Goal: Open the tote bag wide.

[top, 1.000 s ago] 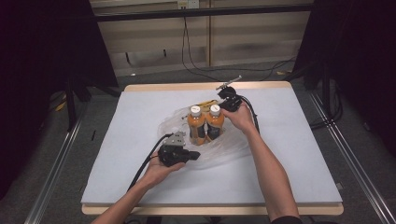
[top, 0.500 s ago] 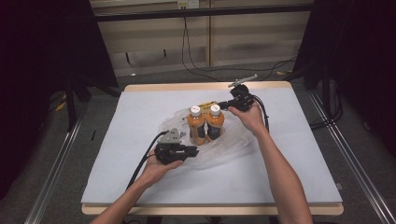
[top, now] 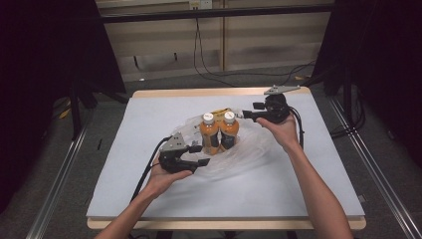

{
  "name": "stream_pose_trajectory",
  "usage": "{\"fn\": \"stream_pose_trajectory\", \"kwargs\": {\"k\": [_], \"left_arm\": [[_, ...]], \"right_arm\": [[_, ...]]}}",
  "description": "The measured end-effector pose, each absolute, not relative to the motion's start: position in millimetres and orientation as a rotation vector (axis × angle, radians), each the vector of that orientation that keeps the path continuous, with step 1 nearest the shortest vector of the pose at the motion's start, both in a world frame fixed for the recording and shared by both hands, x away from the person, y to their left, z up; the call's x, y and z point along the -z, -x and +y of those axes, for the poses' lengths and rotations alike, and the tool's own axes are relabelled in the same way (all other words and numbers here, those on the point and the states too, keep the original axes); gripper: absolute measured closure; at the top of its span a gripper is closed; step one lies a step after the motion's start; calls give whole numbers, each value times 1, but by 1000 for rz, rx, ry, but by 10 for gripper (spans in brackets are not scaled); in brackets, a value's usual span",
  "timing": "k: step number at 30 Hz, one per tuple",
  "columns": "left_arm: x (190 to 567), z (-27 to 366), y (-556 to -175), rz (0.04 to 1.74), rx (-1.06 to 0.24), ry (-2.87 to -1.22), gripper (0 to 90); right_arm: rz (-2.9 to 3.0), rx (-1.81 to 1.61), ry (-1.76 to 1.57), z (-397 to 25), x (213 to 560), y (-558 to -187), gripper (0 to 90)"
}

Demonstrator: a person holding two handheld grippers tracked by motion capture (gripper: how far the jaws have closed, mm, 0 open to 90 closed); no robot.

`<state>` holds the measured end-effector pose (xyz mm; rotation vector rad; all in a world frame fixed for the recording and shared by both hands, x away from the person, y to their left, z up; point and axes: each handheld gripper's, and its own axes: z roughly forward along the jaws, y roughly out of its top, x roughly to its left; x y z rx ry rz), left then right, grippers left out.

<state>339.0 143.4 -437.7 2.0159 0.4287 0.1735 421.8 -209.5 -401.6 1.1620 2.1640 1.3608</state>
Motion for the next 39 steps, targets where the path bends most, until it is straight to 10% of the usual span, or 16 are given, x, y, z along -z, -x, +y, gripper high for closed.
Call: {"fn": "stream_pose_trajectory", "kwargs": {"k": [9,39], "left_arm": [[428,154,-333,478,-264,-2020,166],[438,232,-294,690,-358,-2021,36]], "right_arm": [[2170,-1349,-1154,-221,400,-395,22],[2018,-1398,-1209,-271,419,-257,33]]}}
